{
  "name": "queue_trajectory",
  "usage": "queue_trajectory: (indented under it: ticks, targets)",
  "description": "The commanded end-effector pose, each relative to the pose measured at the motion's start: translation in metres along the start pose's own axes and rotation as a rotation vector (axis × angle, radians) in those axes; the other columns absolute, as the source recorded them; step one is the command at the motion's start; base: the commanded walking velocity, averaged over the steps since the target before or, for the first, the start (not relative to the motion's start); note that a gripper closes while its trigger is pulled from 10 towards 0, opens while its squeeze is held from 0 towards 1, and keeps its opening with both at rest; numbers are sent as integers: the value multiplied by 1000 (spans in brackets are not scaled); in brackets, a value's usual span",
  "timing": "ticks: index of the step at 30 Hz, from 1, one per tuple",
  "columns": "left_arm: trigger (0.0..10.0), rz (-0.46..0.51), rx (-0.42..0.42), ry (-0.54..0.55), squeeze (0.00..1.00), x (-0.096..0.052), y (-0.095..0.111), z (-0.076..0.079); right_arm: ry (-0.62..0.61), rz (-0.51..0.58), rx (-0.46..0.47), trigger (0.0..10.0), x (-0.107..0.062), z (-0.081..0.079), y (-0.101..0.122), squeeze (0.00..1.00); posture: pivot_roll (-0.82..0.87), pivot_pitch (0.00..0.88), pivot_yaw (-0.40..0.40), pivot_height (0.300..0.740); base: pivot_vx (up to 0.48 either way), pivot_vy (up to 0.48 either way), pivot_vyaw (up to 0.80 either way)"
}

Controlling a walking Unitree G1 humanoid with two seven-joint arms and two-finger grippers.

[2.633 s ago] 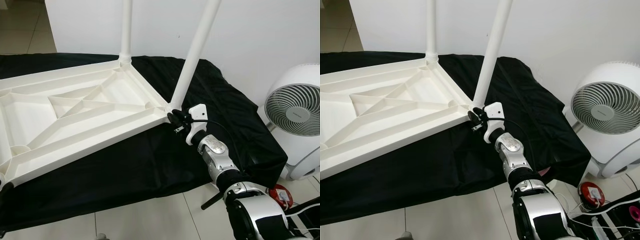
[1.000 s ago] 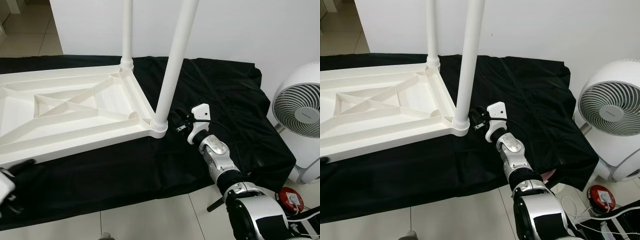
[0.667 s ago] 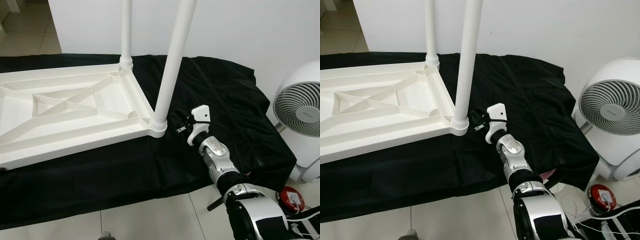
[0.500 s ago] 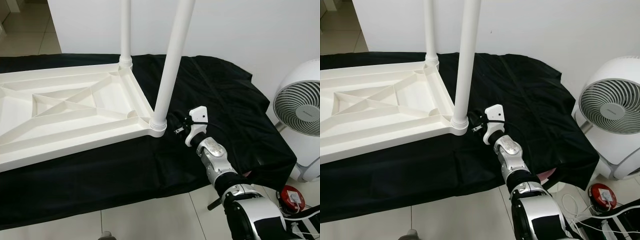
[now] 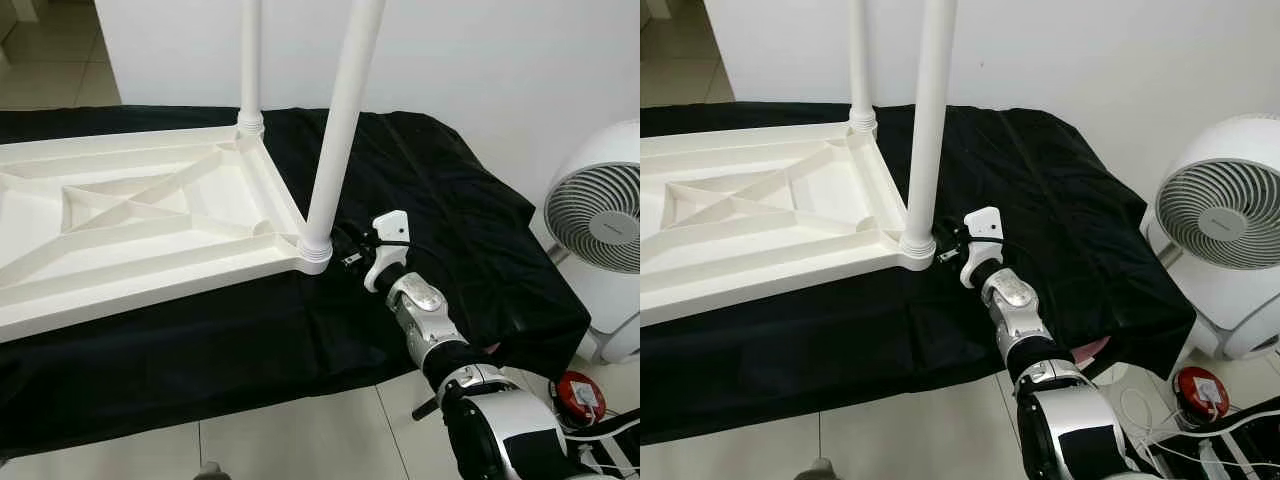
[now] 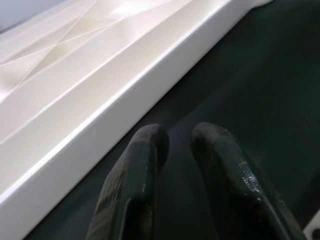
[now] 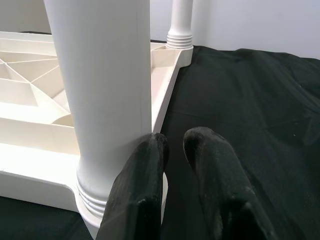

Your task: Building children table

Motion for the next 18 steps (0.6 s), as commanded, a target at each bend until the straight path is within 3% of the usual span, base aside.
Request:
queue_trajectory:
  ticks: [1,4,5,13,16,17,18]
  targets:
    - [10000,42,-18,-37,0,12,11,10,62,-2,-20,10000,7,-8,5,0,326,42,-124,740,0,0,0]
    - [10000,64,-16,-53,0,17,16,13,69,-2,-23,10000,7,-8,6,0,326,42,-124,740,0,0,0]
    - [10000,112,-19,-76,0,27,25,18,69,-3,-6,10000,4,-5,6,1000,314,39,-128,740,0,0,0]
    - [10000,228,-24,-133,0,58,52,35,53,-1,-36,10000,-18,14,7,1000,258,48,-130,740,0,0,0]
    - [10000,228,-24,-133,0,58,52,35,53,-1,-36,10000,-18,14,7,1000,258,48,-130,740,0,0,0]
    - [10000,241,-29,-146,0,63,58,38,78,-17,-31,10000,-21,17,7,0,245,51,-129,740,0,0,0]
    - [10000,254,-30,-165,0,68,63,40,118,-29,-38,10000,-23,18,8,0,234,52,-131,740,0,0,0]
Point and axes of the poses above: a point about 5 cm out from each wrist's last joint towards the gripper, its own x axis pointing out of the wrist towards the gripper, its own y axis along the axis of the wrist's last joint, z = x × y, the point moved 3 cm from there along x, pointing out of the wrist towards the gripper, and after that the axes turned 8 degrees about x, right-handed, at the moved point
